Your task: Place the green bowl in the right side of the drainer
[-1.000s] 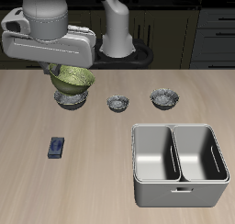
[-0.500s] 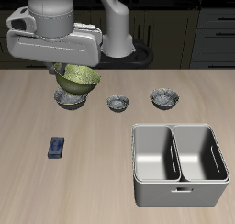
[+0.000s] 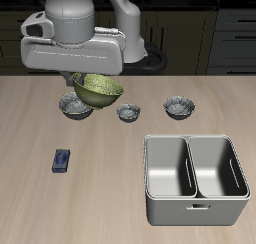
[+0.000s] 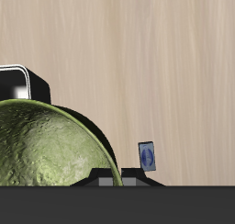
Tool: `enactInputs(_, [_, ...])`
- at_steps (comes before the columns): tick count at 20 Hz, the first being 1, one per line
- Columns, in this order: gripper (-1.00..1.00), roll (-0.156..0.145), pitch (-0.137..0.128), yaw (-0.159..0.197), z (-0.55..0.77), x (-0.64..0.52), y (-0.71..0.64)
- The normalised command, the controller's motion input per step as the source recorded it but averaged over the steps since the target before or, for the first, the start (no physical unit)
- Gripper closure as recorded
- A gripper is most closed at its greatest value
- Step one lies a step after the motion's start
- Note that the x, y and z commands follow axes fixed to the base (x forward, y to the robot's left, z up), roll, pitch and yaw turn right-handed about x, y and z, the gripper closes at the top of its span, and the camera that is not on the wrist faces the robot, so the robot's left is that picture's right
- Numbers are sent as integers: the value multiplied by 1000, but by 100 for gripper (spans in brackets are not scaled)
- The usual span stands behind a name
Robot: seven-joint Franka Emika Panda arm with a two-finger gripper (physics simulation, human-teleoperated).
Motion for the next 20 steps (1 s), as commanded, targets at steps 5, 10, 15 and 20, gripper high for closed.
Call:
enactInputs(5, [100,19,-12,15,32,51,227])
enactInputs(10, [100,24,8,2,-49,90,402])
enactInputs(15, [100,0,18,13,-105,54,280])
enactInputs(20, [100,24,12,0,-30,63,330])
